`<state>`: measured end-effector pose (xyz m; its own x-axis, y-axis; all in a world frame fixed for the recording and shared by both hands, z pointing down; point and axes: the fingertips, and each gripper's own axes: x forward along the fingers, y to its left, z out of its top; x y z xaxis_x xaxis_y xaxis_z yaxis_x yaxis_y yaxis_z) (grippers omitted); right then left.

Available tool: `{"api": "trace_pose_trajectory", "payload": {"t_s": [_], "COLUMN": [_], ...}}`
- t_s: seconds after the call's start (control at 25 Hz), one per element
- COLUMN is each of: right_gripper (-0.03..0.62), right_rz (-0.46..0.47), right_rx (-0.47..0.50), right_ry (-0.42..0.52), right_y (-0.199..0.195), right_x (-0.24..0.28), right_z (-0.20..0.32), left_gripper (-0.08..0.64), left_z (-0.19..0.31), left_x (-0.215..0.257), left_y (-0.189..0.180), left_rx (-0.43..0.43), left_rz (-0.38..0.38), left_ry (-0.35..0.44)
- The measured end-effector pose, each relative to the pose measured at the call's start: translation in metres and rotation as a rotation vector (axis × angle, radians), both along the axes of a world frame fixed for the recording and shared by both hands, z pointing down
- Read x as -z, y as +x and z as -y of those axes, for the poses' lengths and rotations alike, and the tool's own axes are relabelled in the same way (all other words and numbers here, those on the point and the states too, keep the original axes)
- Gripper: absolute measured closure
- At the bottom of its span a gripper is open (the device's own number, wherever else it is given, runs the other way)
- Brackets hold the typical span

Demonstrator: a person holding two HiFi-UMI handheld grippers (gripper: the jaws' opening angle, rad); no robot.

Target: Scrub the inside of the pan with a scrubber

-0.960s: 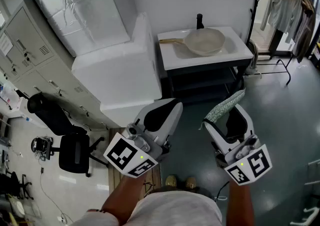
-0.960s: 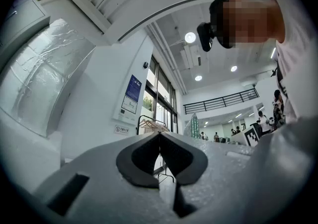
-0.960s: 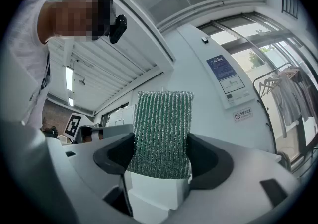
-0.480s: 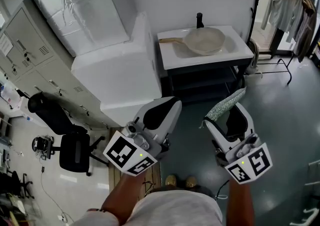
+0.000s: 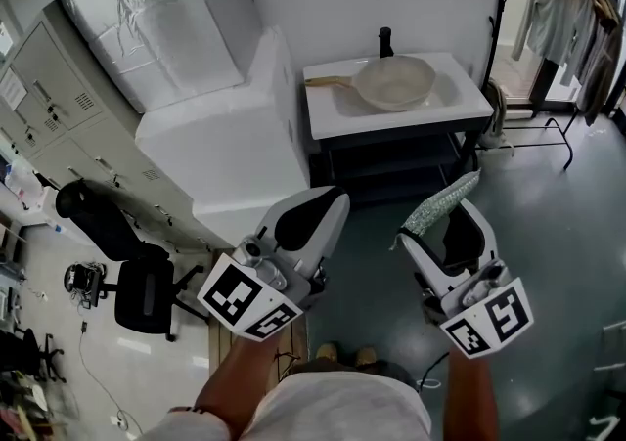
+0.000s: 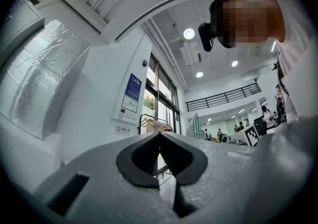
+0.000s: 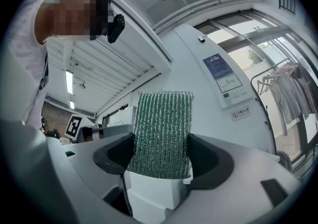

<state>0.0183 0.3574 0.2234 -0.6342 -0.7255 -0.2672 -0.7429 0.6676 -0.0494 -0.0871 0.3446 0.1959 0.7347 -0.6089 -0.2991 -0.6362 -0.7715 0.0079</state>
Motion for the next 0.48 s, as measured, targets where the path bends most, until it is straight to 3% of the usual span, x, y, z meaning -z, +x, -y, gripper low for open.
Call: {"api": "trace_pose_trajectory", "payload": {"t_s": [0.48], "right_gripper": [0.253], "right_rz": [0.012], "right_rx": [0.02], "right_ry": [0.008], "right_y": [0.035], "right_x": [0.0], "right_z": [0.014], "left_gripper": [0.543], "left_z": [0.009], "left_x": [0.001], "left_y": [0.024], "left_rx": [0.044], "left_rz": [0.031], "left_ry": [0.007]}}
